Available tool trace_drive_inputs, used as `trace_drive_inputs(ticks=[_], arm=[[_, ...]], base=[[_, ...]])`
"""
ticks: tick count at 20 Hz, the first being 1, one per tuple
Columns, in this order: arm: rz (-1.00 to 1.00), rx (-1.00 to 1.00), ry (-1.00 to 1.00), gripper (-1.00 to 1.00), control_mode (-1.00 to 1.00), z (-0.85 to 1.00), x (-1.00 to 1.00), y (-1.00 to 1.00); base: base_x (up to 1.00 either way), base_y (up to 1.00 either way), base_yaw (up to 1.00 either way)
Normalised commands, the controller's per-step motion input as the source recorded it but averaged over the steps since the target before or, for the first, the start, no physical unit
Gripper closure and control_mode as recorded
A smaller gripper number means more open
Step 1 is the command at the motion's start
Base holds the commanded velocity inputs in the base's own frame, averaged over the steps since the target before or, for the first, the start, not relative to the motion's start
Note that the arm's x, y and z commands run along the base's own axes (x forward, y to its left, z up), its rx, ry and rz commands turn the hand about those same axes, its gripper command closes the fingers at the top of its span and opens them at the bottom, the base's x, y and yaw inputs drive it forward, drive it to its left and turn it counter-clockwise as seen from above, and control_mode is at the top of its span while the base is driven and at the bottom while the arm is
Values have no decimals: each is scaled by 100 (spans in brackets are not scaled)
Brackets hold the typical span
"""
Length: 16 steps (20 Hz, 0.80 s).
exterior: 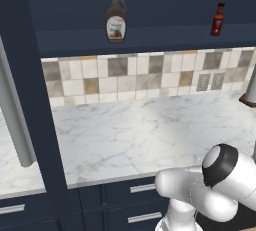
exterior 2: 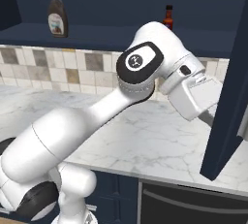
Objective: Move the syrup bottle and condiment bottle from the cabinet to the dining counter.
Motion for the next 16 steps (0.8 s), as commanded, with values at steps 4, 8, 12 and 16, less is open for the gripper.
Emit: trace_drive_inputs(ticks=[4,8,12,16], arm=[[46,0,-1,-100,-100,-21,0,49],[62,-4,0,-100,-100,-27,0,69],[74,-3,0,-100,-100,-19,0,57],[76,0,0,-100,-100,-8,3,38]], base=[[0,0,0],[0,0,0],[0,0,0],[0,0,0]])
